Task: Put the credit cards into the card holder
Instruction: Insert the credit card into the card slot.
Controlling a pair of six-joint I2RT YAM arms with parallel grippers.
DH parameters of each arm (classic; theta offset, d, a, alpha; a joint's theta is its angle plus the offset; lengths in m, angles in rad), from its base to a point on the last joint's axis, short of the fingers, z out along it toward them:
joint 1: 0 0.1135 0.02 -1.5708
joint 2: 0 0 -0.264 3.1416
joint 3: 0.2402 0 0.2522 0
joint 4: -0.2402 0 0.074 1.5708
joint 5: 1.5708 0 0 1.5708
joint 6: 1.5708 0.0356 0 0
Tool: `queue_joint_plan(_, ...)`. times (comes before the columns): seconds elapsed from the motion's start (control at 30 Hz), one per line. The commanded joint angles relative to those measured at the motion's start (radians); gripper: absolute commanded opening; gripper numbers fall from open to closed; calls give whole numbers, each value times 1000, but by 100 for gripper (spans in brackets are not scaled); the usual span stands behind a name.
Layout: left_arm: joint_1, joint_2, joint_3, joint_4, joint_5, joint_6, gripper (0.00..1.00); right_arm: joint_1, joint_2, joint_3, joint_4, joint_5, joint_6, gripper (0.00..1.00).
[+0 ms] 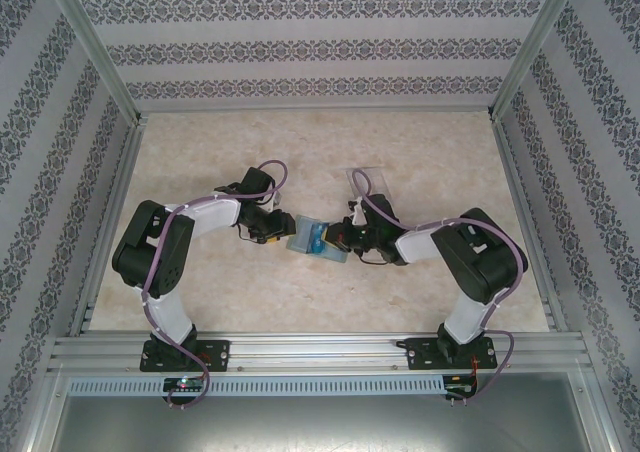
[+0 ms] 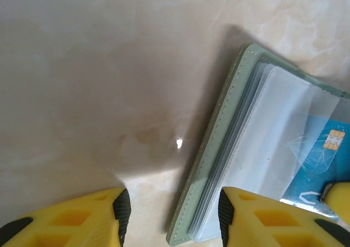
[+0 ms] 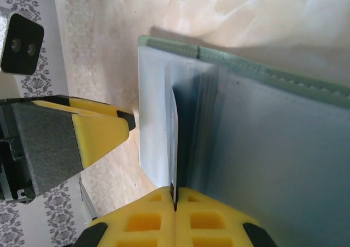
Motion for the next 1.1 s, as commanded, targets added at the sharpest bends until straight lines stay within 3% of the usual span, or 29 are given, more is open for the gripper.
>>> queue_joint_plan(0.0,-27,47,-5,38,21,3,49,10,-34,-37,8,70,-24,0)
queue_joint_plan(1.07,-28,59,-5,52,55,-6,45,62,130,2,227,106,82,0)
